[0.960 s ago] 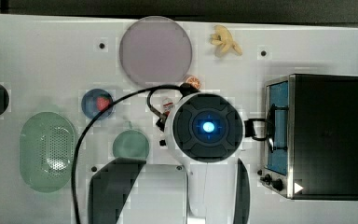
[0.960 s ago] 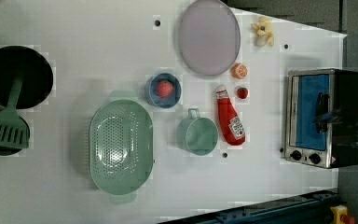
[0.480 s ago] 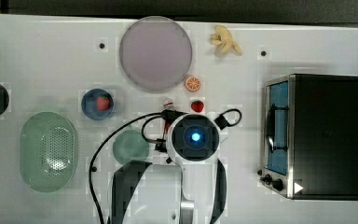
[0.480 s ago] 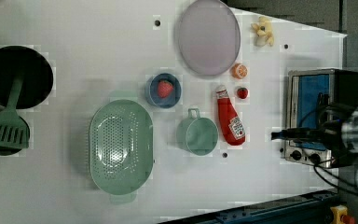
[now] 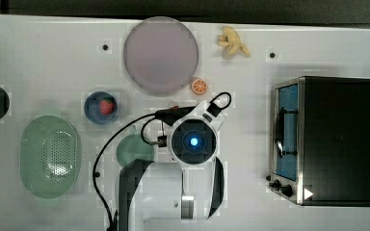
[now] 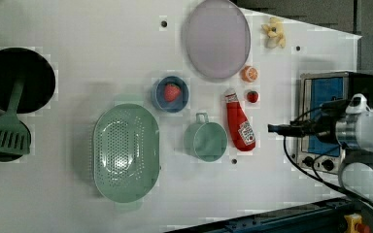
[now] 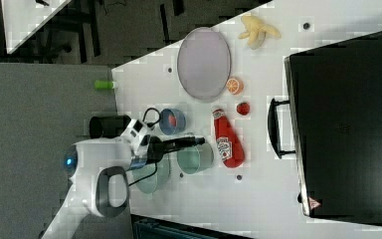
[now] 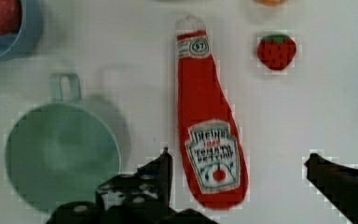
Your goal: Pick Ketchup from the table and place it in strainer.
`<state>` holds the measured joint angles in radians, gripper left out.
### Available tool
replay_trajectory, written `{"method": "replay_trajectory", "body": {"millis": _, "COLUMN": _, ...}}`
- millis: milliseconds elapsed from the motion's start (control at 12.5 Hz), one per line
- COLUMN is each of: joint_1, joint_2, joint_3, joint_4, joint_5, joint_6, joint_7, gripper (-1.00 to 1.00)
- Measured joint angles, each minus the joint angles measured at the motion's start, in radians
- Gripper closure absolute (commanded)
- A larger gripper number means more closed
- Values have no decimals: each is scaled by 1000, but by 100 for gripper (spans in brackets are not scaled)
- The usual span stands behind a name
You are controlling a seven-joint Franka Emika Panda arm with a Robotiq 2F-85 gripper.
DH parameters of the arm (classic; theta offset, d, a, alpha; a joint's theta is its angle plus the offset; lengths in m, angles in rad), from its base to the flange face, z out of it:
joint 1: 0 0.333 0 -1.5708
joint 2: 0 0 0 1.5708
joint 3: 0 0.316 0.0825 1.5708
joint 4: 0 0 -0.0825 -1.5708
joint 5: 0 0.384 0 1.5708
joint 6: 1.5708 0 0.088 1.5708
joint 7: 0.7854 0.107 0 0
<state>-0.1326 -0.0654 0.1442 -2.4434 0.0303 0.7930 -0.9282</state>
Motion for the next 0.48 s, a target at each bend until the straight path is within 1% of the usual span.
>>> {"method": "replay_trajectory", "body": {"millis": 240, "joint_1": 2, "joint_2": 143, "joint_3": 5, "joint_4": 10, "joint_5": 2, "joint_6": 80, "joint_7": -11, "gripper": -100}}
{"method": "replay_trajectory", "body": {"millis": 480, "joint_1": 5, "joint_2": 271, "joint_3": 0, "joint_4": -14, "joint_5": -10, "joint_6": 190, "joint_7": -22, "gripper": -100}}
